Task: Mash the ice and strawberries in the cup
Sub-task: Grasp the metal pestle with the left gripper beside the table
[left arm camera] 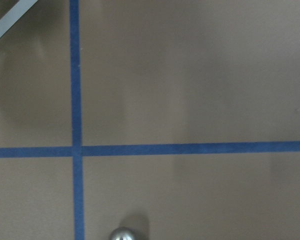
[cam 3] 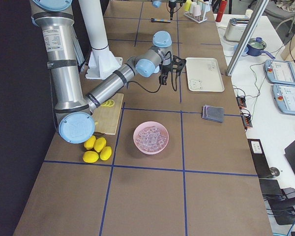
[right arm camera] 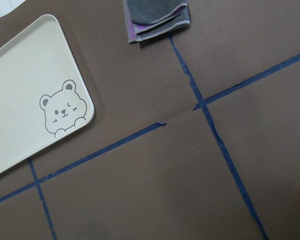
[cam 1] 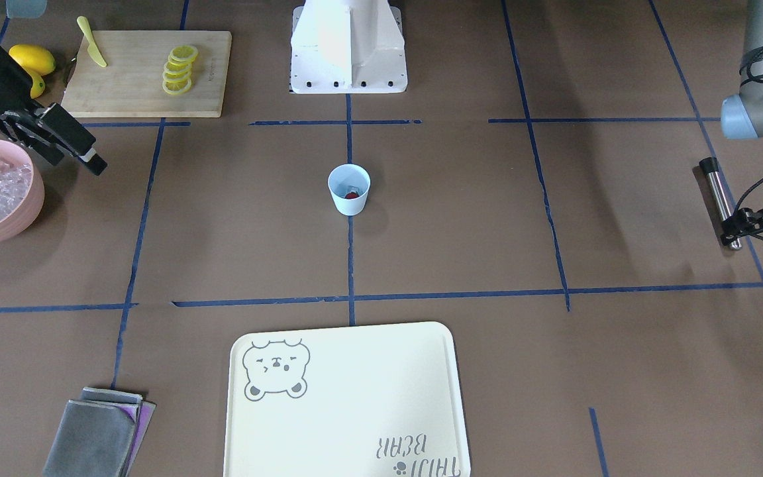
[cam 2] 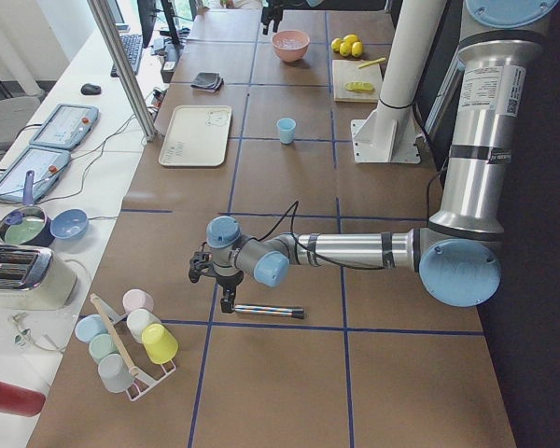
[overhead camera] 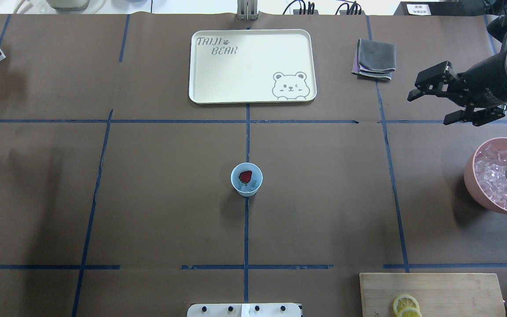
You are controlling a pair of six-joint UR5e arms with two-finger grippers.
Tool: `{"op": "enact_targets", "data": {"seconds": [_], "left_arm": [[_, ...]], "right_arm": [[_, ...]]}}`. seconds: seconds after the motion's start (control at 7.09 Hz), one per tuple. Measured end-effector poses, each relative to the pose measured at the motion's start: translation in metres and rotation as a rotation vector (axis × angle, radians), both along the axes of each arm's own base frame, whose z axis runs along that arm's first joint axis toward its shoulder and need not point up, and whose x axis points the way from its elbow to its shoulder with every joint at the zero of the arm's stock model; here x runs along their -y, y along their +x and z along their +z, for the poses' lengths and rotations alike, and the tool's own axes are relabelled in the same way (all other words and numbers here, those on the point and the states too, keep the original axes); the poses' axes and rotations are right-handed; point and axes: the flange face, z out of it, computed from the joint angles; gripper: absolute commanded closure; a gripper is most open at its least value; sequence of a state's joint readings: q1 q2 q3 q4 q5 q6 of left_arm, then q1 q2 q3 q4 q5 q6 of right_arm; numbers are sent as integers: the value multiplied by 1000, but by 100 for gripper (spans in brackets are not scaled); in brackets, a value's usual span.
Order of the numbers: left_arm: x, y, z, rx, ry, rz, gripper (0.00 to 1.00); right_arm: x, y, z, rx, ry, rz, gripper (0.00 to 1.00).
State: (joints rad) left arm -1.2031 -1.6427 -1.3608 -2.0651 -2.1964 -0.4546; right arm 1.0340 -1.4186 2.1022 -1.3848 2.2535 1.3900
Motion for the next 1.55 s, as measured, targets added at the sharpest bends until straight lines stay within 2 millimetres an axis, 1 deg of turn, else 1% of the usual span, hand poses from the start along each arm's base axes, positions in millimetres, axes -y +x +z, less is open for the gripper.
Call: {"op": "enact_targets", "data": {"seconds": [0.28,0.56,0.99,1.27,1.55], "left_arm": [[-12,-4,19,-2,1,1,6],[-17,-5,28,-8,-9,5,6],[-28,-5,35,-57,-19,23,8],[-32,-4,38,-62,-27,23,11],[-32,-3,39,-68,-39,18,11]], "right_arm": [[0,0,-1,3,2,0,0],[-1,0,-3,5,1,1,0],[-2,0,-3,6,-2,3,0],[-2,0,-3,6,-2,3,0],[-2,0,-3,6,-2,3,0]]}}
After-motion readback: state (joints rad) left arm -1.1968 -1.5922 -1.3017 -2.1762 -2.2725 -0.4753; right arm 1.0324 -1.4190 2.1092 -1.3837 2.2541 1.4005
